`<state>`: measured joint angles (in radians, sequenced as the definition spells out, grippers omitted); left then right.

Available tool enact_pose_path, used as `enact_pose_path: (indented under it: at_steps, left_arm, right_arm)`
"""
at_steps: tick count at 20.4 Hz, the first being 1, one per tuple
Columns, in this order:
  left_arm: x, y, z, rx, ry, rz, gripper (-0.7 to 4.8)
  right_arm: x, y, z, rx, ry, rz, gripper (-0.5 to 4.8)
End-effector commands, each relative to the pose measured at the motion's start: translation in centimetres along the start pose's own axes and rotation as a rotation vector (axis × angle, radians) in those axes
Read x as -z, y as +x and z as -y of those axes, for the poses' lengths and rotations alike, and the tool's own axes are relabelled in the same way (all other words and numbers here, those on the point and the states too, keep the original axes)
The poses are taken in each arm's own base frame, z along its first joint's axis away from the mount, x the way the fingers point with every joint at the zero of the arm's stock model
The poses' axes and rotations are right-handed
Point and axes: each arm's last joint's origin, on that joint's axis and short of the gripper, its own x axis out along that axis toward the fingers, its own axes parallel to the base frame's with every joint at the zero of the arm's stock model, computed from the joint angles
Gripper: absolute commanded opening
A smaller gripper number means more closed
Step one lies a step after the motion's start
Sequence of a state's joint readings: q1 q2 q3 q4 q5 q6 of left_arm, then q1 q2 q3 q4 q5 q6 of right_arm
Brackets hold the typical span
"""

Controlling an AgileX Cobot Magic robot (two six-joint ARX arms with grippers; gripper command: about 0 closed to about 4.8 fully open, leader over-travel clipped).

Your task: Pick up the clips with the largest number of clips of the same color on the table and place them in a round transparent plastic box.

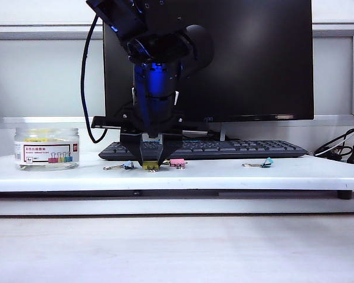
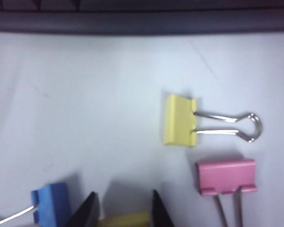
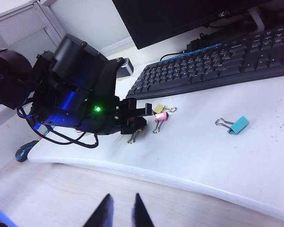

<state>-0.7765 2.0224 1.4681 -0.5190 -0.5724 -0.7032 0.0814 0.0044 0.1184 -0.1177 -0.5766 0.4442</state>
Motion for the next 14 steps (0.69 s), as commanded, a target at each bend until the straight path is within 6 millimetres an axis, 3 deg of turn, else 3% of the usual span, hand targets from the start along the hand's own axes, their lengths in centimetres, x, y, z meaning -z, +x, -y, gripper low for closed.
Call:
enact_pose_path:
  at_steps: [1,8,14]
  left_arm:
    - [1.9,1.1,-0.5,-0.03,0.129,-0.146,0.11]
    - [-0.6,-0.3,0.5,0.004,0.133,-0.086,0.11]
    - [-0.5,-0.3,0.4,-0.004,0.1,-0.101,0.29]
  right_arm:
    - [-0.3,-0.1,-0.2,-0.011,-0.012,0.017,0.63]
    - [-0.2,-0.1,-0.2,-0.01,-0.008,0.012,0.63]
    - [-0.2,-0.1,-0.1,-0.008,-0.008,0.011,0.63]
